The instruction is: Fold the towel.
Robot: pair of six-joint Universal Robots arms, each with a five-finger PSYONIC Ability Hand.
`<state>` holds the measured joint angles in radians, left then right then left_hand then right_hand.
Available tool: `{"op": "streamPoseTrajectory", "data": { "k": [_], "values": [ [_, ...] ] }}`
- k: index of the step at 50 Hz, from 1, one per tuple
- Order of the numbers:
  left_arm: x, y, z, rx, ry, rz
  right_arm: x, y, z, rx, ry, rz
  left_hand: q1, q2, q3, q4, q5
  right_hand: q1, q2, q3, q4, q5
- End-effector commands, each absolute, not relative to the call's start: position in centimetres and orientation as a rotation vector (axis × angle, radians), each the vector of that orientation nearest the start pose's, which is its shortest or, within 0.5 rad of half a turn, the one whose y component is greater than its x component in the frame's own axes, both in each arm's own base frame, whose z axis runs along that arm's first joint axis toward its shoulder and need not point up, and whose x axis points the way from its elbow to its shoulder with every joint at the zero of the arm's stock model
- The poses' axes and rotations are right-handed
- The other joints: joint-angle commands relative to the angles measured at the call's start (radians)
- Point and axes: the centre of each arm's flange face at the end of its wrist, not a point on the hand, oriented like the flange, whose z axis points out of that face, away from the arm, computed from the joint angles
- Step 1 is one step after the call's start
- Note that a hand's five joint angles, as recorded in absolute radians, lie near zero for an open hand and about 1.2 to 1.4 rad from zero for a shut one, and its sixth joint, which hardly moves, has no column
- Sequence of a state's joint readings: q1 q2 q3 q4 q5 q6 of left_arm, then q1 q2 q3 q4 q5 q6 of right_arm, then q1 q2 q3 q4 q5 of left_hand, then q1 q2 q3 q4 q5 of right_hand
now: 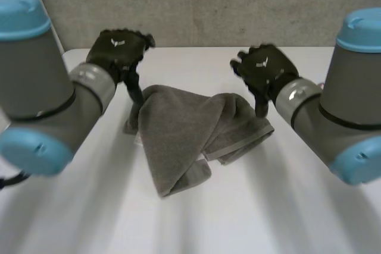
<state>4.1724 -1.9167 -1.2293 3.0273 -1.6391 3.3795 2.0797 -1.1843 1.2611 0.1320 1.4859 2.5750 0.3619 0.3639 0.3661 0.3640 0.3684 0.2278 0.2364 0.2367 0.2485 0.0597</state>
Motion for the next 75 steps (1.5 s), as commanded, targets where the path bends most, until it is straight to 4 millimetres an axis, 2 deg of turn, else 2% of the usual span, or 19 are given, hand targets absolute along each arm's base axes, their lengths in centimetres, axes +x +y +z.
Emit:
{"op": "streamPoseTrajectory", "data": {
  "k": [1, 2, 5, 9, 10, 11, 13, 14, 17, 23, 29, 36, 47, 64, 75],
  "values": [
    [-29.2, -18.8, 25.9, 0.993, 2.462, -2.052, 29.7, -22.7, 23.6, -1.424, 2.078, -1.649, -0.01, -0.012, -0.015, -0.012, -0.191, -0.014, -0.022, -0.023, -0.035, -0.02],
    [-29.2, -18.8, 25.9, 0.994, 2.463, -2.052, 29.7, -22.1, 23.1, -1.443, 2.075, -1.591, -0.01, -0.012, -0.015, -0.013, -0.191, 0.01, 0.001, 0.001, -0.011, 0.003],
    [-29.3, -17.0, 24.3, 1.029, 2.545, -1.987, 29.8, -21.2, 22.3, -1.466, 2.064, -1.51, -0.013, -0.015, -0.018, -0.015, -0.194, 0.036, 0.028, 0.027, 0.015, 0.03],
    [-29.7, -15.2, 22.5, 1.06, 2.651, -1.916, 29.9, -20.9, 21.2, -1.469, 2.07, -1.453, -0.016, -0.018, -0.02, -0.018, -0.197, 0.048, 0.039, 0.039, 0.027, 0.042],
    [-29.9, -15.0, 22.1, 1.06, 2.669, -1.904, 30.1, -21.0, 20.3, -1.472, 2.082, -1.42, -0.019, -0.021, -0.023, -0.021, -0.2, 0.054, 0.045, 0.045, 0.033, 0.047],
    [-29.9, -15.0, 22.1, 1.06, 2.669, -1.904, 30.1, -21.0, 20.3, -1.472, 2.082, -1.42, -0.019, -0.021, -0.023, -0.021, -0.2, 0.054, 0.045, 0.045, 0.033, 0.047],
    [-30.5, -15.5, 19.9, 1.077, 2.697, -1.836, 30.5, -21.7, 18.2, -1.469, 2.107, -1.384, -0.019, -0.021, -0.023, -0.021, -0.2, 0.106, 0.098, 0.097, 0.086, 0.1],
    [-30.5, -15.5, 19.9, 1.077, 2.697, -1.835, 30.5, -21.8, 18.2, -1.469, 2.107, -1.384, -0.019, -0.021, -0.023, -0.021, -0.2, 0.107, 0.098, 0.098, 0.086, 0.1],
    [-31.2, -15.8, 17.7, 1.099, 2.721, -1.772, 30.9, -22.6, 16.7, -1.447, 2.109, -1.399, -0.019, -0.021, -0.023, -0.021, -0.2, 0.209, 0.201, 0.2, 0.188, 0.203],
    [-32.1, -16.8, 15.9, 1.092, 2.71, -1.78, 31.4, -23.7, 14.6, -1.414, 2.126, -1.385, -0.016, -0.018, -0.02, -0.018, -0.197, 0.295, 0.286, 0.286, 0.274, 0.288],
    [-32.5, -17.4, 15.2, 1.085, 2.701, -1.791, 31.9, -24.5, 13.7, -1.407, 2.128, -1.395, -0.016, -0.018, -0.02, -0.018, -0.197, 0.301, 0.292, 0.292, 0.28, 0.294],
    [-32.4, -18.8, 15.1, 0.937, 2.613, -1.845, 32.5, -26.1, 14.2, -1.349, 2.108, -1.524, -0.016, -0.018, -0.02, -0.018, -0.197, 0.301, 0.292, 0.292, 0.28, 0.294],
    [-32.5, -20.0, 14.4, 0.891, 2.59, -1.845, 33.1, -27.2, 13.0, -1.35, 2.117, -1.53, -0.016, -0.018, -0.02, -0.018, -0.197, 0.333, 0.324, 0.324, 0.312, 0.326],
    [-32.4, -20.1, 13.5, 0.895, 2.602, -1.806, 33.3, -28.5, 11.6, -1.351, 2.131, -1.601, -0.016, -0.018, -0.02, -0.018, -0.197, 0.418, 0.409, 0.409, 0.397, 0.412],
    [-32.3, -20.0, 13.2, 0.9, 2.605, -1.788, 33.5, -29.3, 11.5, -1.331, 2.125, -1.663, -0.01, -0.012, -0.015, -0.013, -0.191, 0.5, 0.491, 0.491, 0.479, 0.494]
  ]
}}
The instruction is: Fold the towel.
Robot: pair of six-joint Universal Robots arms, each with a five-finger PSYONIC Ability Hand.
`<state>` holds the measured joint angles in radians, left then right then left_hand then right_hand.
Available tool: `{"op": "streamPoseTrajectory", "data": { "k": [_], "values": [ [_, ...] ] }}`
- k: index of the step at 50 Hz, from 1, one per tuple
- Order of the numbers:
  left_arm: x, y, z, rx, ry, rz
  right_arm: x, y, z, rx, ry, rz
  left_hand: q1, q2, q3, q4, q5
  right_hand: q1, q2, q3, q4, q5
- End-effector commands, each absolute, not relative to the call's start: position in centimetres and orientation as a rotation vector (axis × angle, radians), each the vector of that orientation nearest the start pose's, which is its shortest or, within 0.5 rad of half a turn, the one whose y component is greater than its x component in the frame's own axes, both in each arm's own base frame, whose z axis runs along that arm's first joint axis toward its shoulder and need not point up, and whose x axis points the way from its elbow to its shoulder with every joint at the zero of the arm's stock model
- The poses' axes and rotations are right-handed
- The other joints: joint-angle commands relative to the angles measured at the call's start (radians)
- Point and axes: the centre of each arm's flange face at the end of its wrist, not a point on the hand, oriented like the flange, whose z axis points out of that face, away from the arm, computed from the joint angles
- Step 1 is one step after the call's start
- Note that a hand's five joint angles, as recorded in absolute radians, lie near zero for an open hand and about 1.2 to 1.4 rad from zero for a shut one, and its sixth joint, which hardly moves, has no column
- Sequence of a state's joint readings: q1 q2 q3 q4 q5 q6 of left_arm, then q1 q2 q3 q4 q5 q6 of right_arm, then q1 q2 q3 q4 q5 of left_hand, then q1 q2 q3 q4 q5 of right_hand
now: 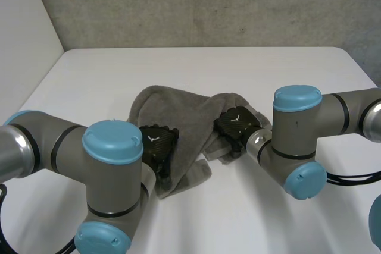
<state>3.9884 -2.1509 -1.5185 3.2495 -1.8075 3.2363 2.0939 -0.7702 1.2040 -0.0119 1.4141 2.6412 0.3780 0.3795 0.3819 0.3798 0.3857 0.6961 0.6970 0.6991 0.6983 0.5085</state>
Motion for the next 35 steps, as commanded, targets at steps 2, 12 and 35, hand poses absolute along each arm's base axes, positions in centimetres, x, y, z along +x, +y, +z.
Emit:
{"op": "streamPoseTrajectory", "data": {
  "k": [2, 12, 35],
  "values": [
    [-32.3, -20.0, 13.1, 0.901, 2.607, -1.783, 33.6, -29.4, 11.5, -1.332, 2.122, -1.667, -0.027, -0.028, -0.03, -0.028, -0.209, 0.046, 0.045, 0.043, 0.044, 0.059],
    [-32.3, -20.1, 12.9, 0.901, 2.608, -1.776, 33.5, -29.8, 11.9, -1.314, 2.131, -1.703, 0.226, 0.224, 0.222, 0.224, 0.044, 0.325, 0.324, 0.322, 0.323, 0.339],
    [-28.8, -24.1, 24.8, 0.575, 2.397, -2.184, 28.9, -30.0, 29.5, -1.101, 1.949, -2.161, 1.018, 1.017, 1.014, 1.016, 0.836, 0.7, 0.699, 0.697, 0.698, 0.713]
  ]
}}
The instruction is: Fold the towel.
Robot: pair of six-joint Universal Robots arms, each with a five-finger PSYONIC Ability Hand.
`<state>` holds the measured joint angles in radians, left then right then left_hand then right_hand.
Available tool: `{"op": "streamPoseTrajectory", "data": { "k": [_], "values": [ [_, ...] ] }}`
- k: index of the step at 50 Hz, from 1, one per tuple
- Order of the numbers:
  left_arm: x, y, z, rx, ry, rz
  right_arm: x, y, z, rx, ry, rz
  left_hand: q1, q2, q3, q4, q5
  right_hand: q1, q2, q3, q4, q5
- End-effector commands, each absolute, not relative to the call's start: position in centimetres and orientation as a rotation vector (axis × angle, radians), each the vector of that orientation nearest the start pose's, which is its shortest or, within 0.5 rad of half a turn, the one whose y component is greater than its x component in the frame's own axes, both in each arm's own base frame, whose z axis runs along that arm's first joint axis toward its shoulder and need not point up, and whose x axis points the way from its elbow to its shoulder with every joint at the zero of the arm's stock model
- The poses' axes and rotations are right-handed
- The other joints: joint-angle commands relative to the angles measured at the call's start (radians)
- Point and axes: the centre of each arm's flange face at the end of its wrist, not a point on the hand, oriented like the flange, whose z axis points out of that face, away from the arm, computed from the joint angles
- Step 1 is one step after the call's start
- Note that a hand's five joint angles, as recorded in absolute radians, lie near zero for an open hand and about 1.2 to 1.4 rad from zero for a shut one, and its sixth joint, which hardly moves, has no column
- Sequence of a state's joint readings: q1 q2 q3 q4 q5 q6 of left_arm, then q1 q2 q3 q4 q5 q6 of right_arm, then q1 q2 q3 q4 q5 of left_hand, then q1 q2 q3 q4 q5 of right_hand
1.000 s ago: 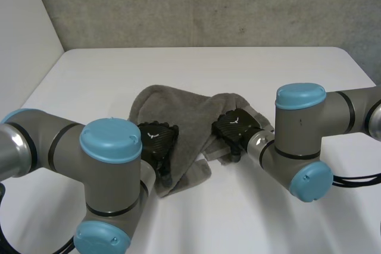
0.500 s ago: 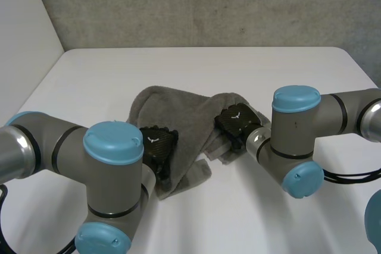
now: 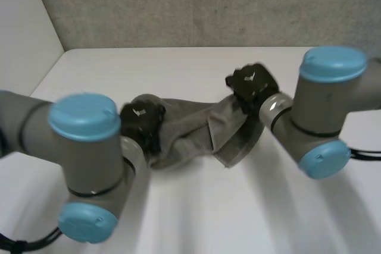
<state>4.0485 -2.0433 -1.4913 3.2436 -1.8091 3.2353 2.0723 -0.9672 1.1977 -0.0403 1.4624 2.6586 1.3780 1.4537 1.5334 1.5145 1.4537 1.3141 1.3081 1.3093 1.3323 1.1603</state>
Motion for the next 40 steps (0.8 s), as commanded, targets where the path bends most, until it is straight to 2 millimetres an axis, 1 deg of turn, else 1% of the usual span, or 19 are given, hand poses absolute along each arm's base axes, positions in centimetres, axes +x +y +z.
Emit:
{"op": "streamPoseTrajectory", "data": {
  "k": [1, 3, 6, 8, 12, 17, 19, 20, 22, 24, 27, 31, 32, 33, 35, 36, 38, 39, 40],
  "values": [
    [-28.8, -24.1, 24.8, 0.575, 2.397, -2.185, 28.9, -30.0, 29.5, -1.101, 1.95, -2.161, 0.018, -0.057, -0.137, -0.118, -0.232, 0.082, 0.088, 0.087, 0.064, 0.061],
    [-27.8, -24.1, 28.1, 0.519, 2.334, -2.273, 27.1, -29.4, 32.9, -1.076, 1.967, -2.195, 0.018, -0.057, -0.137, -0.118, -0.232, 0.082, 0.088, 0.087, 0.064, 0.061],
    [-27.4, -24.2, 29.4, 0.506, 2.31, -2.31, 26.4, -29.3, 33.6, -1.084, 2.008, -2.173, 0.018, -0.057, -0.137, -0.118, -0.232, 0.082, 0.088, 0.087, 0.064, 0.061],
    [-26.5, -24.8, 31.6, 0.506, 2.282, -2.358, 25.1, -29.2, 34.0, -1.135, 2.087, -2.134, 0.018, -0.057, -0.137, -0.118, -0.232, 0.082, 0.088, 0.087, 0.064, 0.061],
    [-25.1, -26.1, 32.5, 0.521, 2.299, -2.326, 24.6, -28.9, 33.7, -1.236, 2.131, -2.088, 0.018, -0.057, -0.137, -0.118, -0.232, 0.082, 0.088, 0.087, 0.064, 0.061],
    [-24.8, -26.9, 31.3, 0.669, 2.414, -2.172, 24.7, -28.6, 33.2, -1.323, 2.126, -2.057, 0.018, -0.057, -0.137, -0.118, -0.232, 0.082, 0.088, 0.087, 0.064, 0.061],
    [-25.4, -27.6, 28.5, 0.792, 2.504, -2.008, 25.0, -28.6, 32.6, -1.34, 2.123, -2.021, 0.018, -0.057, -0.137, -0.118, -0.232, 0.082, 0.088, 0.087, 0.064, 0.061],
    [-25.4, -27.6, 28.5, 0.793, 2.504, -2.007, 25.0, -28.6, 32.6, -1.34, 2.123, -2.021, 0.018, -0.057, -0.137, -0.118, -0.232, 0.082, 0.088, 0.087, 0.064, 0.061],
    [-25.9, -28.3, 26.3, 0.894, 2.539, -1.865, 25.1, -29.4, 31.1, -1.354, 2.145, -1.959, 0.018, -0.057, -0.137, -0.118, -0.232, 0.082, 0.088, 0.087, 0.064, 0.061],
    [-26.0, -28.8, 25.3, 0.938, 2.547, -1.801, 25.4, -29.9, 30.0, -1.366, 2.155, -1.921, 0.018, -0.057, -0.137, -0.118, -0.232, 0.082, 0.088, 0.087, 0.064, 0.061],
    [-26.4, -30.1, 24.2, 1.011, 2.5, -1.744, 25.9, -30.7, 28.8, -1.386, 2.166, -1.893, 0.018, -0.057, -0.137, -0.118, -0.232, 0.082, 0.088, 0.087, 0.064, 0.061],
    [-27.1, -32.0, 24.8, 1.056, 2.393, -1.787, 26.5, -32.1, 29.1, -1.355, 2.133, -1.949, 0.018, -0.057, -0.137, -0.118, -0.232, 0.082, 0.088, 0.087, 0.064, 0.061],
    [-27.3, -33.0, 25.9, 1.042, 2.329, -1.841, 26.9, -33.1, 29.5, -1.322, 2.093, -2.018, 0.018, -0.057, -0.137, -0.118, -0.232, 0.082, 0.088, 0.087, 0.064, 0.061],
    [-27.3, -33.0, 26.0, 1.042, 2.328, -1.842, 26.9, -33.1, 29.5, -1.322, 2.092, -2.018, 0.018, -0.057, -0.137, -0.118, -0.232, 0.082, 0.088, 0.087, 0.064, 0.061],
    [-27.6, -34.5, 29.9, 0.941, 2.179, -2.01, 28.1, -34.9, 30.7, -1.168, 1.93, -2.21, 0.018, -0.057, -0.137, -0.118, -0.232, 0.082, 0.088, 0.087, 0.064, 0.061],
    [-27.6, -34.5, 29.9, 0.941, 2.178, -2.011, 28.1, -34.9, 30.7, -1.168, 1.929, -2.211, 0.018, -0.057, -0.137, -0.118, -0.232, 0.082, 0.088, 0.087, 0.064, 0.061],
    [-27.9, -35.1, 35.1, 0.813, 1.988, -2.259, 28.5, -35.7, 33.4, -0.893, 1.7, -2.396, 0.018, -0.057, -0.137, -0.118, -0.232, 0.082, 0.088, 0.087, 0.064, 0.061],
    [-27.9, -35.1, 35.2, 0.812, 1.987, -2.261, 28.5, -35.7, 33.4, -0.891, 1.699, -2.396, 0.018, -0.057, -0.137, -0.118, -0.232, 0.082, 0.088, 0.087, 0.064, 0.061],
    [-28.1, -35.1, 37.4, 0.742, 1.903, -2.395, 27.9, -35.2, 35.6, -0.752, 1.57, -2.466, 0.018, -0.057, -0.137, -0.118, -0.232, 0.082, 0.088, 0.087, 0.064, 0.061]
  ]
}}
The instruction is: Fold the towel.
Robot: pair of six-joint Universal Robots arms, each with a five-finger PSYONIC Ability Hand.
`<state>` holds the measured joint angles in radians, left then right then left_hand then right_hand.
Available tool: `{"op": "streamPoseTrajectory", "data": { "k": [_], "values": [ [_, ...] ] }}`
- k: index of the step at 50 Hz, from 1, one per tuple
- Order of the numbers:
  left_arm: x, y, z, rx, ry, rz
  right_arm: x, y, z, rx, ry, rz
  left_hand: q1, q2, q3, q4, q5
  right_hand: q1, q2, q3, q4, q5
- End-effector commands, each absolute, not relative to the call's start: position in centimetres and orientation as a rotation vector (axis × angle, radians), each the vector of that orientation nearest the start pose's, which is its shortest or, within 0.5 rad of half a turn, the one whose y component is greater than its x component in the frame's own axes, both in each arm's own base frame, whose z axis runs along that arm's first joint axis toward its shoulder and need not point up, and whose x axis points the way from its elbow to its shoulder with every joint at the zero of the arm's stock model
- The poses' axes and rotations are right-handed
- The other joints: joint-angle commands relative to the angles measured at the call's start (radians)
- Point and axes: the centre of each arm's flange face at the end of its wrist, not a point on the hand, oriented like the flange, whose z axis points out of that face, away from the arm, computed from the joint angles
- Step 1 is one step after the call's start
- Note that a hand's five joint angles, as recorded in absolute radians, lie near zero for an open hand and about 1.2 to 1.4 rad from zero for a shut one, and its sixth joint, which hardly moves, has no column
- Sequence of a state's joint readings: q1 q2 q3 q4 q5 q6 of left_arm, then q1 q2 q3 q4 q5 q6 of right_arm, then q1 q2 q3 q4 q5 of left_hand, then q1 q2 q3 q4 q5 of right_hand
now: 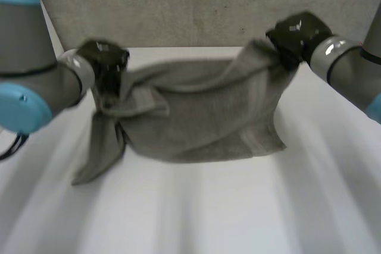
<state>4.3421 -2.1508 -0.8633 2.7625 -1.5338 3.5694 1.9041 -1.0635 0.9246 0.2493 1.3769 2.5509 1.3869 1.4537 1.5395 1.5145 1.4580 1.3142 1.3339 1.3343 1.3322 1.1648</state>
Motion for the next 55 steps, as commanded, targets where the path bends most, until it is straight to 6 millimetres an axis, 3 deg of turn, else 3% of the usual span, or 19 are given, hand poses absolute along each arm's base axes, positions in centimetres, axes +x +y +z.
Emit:
{"op": "streamPoseTrajectory", "data": {
  "k": [1, 3, 4, 5, 6, 10, 14, 15, 17, 18, 21, 25, 27, 34, 41, 43, 50, 52, 55],
  "values": [
    [-28.1, -35.1, 37.4, 0.741, 1.902, -2.396, 27.9, -35.2, 35.6, -0.75, 1.568, -2.467, 0.009, -0.057, -0.143, -0.118, -0.236, 0.082, 0.062, 0.062, 0.064, 0.057],
    [-28.2, -33.8, 41.7, 0.6, 1.78, -2.651, 26.5, -33.4, 40.1, -0.54, 1.288, -2.572, 0.009, -0.057, -0.143, -0.118, -0.236, 0.082, 0.062, 0.062, 0.064, 0.057],
    [-28.2, -33.8, 41.7, 0.599, 1.78, -2.652, 26.5, -33.4, 40.2, -0.54, 1.287, -2.572, 0.009, -0.057, -0.143, -0.118, -0.236, 0.082, 0.062, 0.062, 0.064, 0.057],
    [-27.7, -33.1, 43.8, 0.533, 1.72, -2.758, 25.8, -32.8, 41.5, -0.482, 1.196, -2.593, 0.009, -0.057, -0.143, -0.118, -0.236, 0.082, 0.062, 0.062, 0.064, 0.057],
    [-27.3, -32.6, 45.3, 0.48, 1.676, -2.836, 25.5, -32.9, 41.3, -0.47, 1.2, -2.579, 0.009, -0.057, -0.143, -0.118, -0.236, 0.082, 0.062, 0.062, 0.064, 0.057],
    [-27.3, -32.6, 44.9, 0.471, 1.715, -2.835, 25.3, -33.1, 39.8, -0.525, 1.316, -2.503, 0.009, -0.057, -0.143, -0.118, -0.236, 0.082, 0.062, 0.062, 0.064, 0.057],
    [-27.6, -33.6, 40.0, 0.571, 1.944, -2.61, 26.1, -32.8, 36.4, -0.711, 1.523, -2.291, 0.009, -0.057, -0.143, -0.118, -0.236, 0.082, 0.062, 0.062, 0.064, 0.057],
    [-27.6, -33.6, 40.0, 0.571, 1.945, -2.609, 26.1, -32.8, 36.4, -0.711, 1.523, -2.29, 0.009, -0.057, -0.143, -0.118, -0.236, 0.082, 0.062, 0.062, 0.064, 0.057],
    [-27.6, -34.5, 35.5, 0.663, 2.091, -2.398, 27.0, -32.6, 33.6, -0.864, 1.612, -2.181, 0.009, -0.057, -0.143, -0.118, -0.236, 0.082, 0.062, 0.062, 0.064, 0.057],
    [-27.6, -34.5, 35.4, 0.664, 2.092, -2.397, 27.0, -32.6, 33.6, -0.865, 1.612, -2.181, 0.009, -0.057, -0.143, -0.118, -0.236, 0.082, 0.062, 0.062, 0.064, 0.057],
    [-26.7, -35.1, 30.8, 0.74, 2.203, -2.189, 27.3, -32.4, 31.0, -1.002, 1.693, -2.105, 0.009, -0.057, -0.143, -0.118, -0.236, 0.082, 0.062, 0.062, 0.064, 0.057],
    [-26.2, -34.2, 25.3, 0.895, 2.317, -1.959, 27.2, -31.9, 27.0, -1.205, 1.836, -1.979, 0.009, -0.057, -0.143, -0.118, -0.236, 0.082, 0.062, 0.062, 0.064, 0.057],
    [-26.2, -33.7, 23.9, 0.955, 2.339, -1.908, 27.1, -31.6, 26.2, -1.265, 1.873, -1.939, 0.009, -0.057, -0.143, -0.118, -0.236, 0.082, 0.062, 0.062, 0.064, 0.057],
    [-26.1, -32.4, 22.4, 1.095, 2.363, -1.828, 26.5, -30.7, 25.4, -1.333, 1.94, -1.853, 0.009, -0.057, -0.143, -0.118, -0.236, 0.082, 0.062, 0.062, 0.064, 0.057],
    [-25.9, -31.7, 26.1, 1.119, 2.247, -1.918, 26.2, -30.1, 27.5, -1.234, 1.934, -1.887, -0.008, -0.074, -0.16, -0.135, -0.253, 0.082, 0.062, 0.062, 0.064, 0.057],
    [-25.9, -31.8, 25.9, 1.136, 2.23, -1.907, 26.4, -29.8, 27.4, -1.222, 1.93, -1.873, -0.046, -0.112, -0.198, -0.173, -0.291, 0.082, 0.062, 0.062, 0.064, 0.057],
    [-26.5, -32.3, 21.2, 1.301, 2.205, -1.702, 26.6, -29.8, 25.1, -1.225, 1.986, -1.796, -0.284, -0.351, -0.436, -0.411, -0.529, 0.082, 0.062, 0.062, 0.064, 0.057],
    [-26.7, -32.4, 18.8, 1.359, 2.207, -1.607, 26.5, -30.4, 23.1, -1.219, 2.061, -1.744, -0.713, -0.779, -0.865, -0.84, -0.958, 0.082, 0.062, 0.062, 0.064, 0.057],
    [-26.8, -32.4, 17.6, 1.351, 2.214, -1.561, 26.3, -31.0, 21.7, -1.205, 2.127, -1.729, -1.02, -1.087, -1.172, -1.147, -1.265, 0.082, 0.062, 0.062, 0.064, 0.057]
  ]
}}
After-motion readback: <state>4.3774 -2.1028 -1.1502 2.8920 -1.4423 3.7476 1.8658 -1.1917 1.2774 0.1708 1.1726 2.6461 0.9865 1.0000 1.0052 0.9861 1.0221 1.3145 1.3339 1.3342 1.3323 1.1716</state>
